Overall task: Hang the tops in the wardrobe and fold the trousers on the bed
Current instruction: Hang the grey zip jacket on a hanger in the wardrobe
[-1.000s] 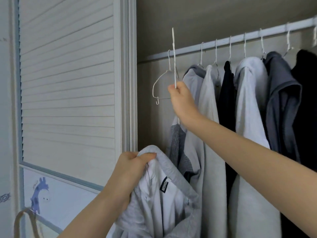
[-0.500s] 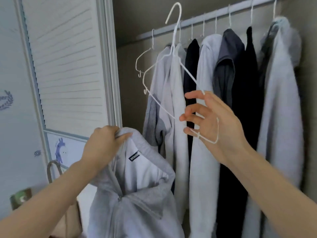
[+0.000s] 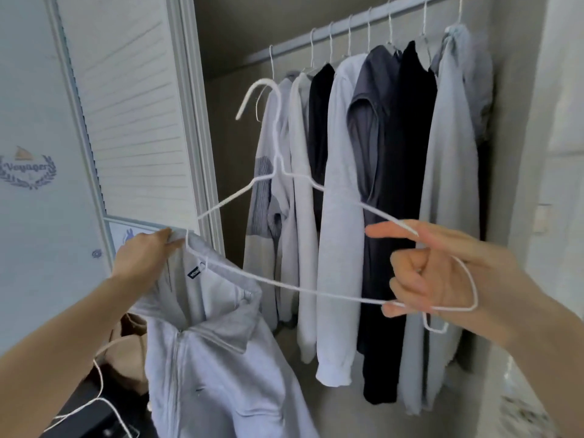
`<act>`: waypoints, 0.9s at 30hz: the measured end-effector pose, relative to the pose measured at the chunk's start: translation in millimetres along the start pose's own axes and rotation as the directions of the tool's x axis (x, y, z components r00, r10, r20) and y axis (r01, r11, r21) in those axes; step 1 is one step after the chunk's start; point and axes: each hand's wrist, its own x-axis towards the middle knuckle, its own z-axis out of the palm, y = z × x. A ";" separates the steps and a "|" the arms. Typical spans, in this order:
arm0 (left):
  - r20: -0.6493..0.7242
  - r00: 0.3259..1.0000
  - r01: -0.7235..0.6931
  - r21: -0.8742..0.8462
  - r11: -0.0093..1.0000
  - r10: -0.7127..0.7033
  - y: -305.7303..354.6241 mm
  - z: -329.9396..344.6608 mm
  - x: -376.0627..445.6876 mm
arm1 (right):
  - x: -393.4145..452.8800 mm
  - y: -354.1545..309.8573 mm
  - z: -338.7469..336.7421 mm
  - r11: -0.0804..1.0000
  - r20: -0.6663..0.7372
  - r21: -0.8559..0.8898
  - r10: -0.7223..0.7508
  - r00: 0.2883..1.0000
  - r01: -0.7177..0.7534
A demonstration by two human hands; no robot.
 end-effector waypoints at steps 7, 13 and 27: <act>0.029 0.973 -0.219 -0.209 0.953 0.230 21.6 -11.8 2.3 | 27.1 19.7 19.5 0.990 0.005 -0.106 0.098 0.995 -0.097; -0.162 0.920 -0.390 -0.419 0.820 0.356 41.1 -46.7 12.4 | 54.9 48.0 31.3 0.992 -0.006 -0.106 0.074 0.997 -0.074; -0.166 0.879 -0.396 -0.777 0.489 0.448 123.1 -113.4 52.3 | 58.7 82.8 45.2 0.928 -0.107 -0.167 -0.354 0.929 0.334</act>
